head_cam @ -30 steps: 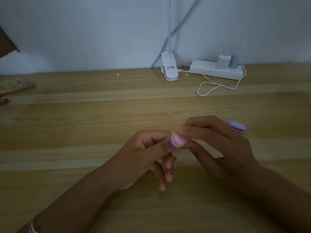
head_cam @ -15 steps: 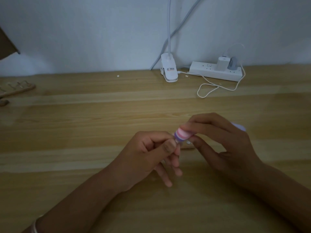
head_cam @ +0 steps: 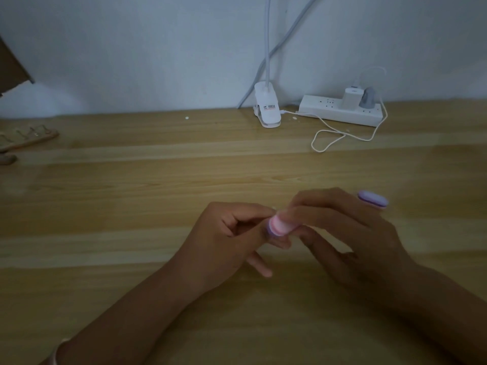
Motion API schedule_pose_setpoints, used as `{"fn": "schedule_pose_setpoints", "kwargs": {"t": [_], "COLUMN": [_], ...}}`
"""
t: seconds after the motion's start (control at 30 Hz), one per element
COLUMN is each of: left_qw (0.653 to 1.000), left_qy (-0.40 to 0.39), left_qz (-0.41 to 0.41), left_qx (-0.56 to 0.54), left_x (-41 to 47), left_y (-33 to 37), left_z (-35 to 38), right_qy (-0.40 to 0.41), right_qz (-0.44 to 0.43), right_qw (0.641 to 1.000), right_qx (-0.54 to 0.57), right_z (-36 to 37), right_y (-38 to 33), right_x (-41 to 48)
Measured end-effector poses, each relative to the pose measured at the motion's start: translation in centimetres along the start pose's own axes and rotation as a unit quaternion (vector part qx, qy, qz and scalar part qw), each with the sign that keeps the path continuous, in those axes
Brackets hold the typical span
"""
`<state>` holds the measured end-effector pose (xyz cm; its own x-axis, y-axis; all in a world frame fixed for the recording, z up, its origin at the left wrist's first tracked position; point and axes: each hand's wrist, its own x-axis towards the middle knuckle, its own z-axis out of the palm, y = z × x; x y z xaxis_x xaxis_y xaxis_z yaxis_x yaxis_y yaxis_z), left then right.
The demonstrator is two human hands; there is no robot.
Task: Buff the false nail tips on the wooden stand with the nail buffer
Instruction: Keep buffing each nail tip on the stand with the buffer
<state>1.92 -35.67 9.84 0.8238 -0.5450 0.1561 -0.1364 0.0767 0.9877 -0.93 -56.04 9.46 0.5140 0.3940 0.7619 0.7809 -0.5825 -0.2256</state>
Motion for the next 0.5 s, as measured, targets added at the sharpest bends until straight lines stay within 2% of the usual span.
{"fn": "schedule_pose_setpoints", "kwargs": {"t": [0.1,0.3,0.4,0.5], "left_qw": [1.000,1.000,0.999,1.000], "left_qy": [0.013,0.018,0.026,0.013], "left_qz": [-0.016,-0.011,-0.013,-0.008], "left_qx": [0.013,0.024,0.030,0.020], "left_x": [0.0,0.0,0.1,0.1], "left_y": [-0.2,-0.3,-0.5,-0.4], "left_z": [0.1,0.2,0.2,0.2], "right_qy": [-0.008,-0.066,-0.040,-0.038], "right_qz": [0.014,0.000,0.031,0.015], "right_qw": [0.999,0.998,0.998,0.999], "right_qx": [-0.030,0.012,-0.029,0.003], "right_z": [-0.1,0.2,-0.5,0.4], "right_y": [0.9,-0.1,1.1,0.0], "right_x": [0.1,-0.3,0.2,-0.2]}}
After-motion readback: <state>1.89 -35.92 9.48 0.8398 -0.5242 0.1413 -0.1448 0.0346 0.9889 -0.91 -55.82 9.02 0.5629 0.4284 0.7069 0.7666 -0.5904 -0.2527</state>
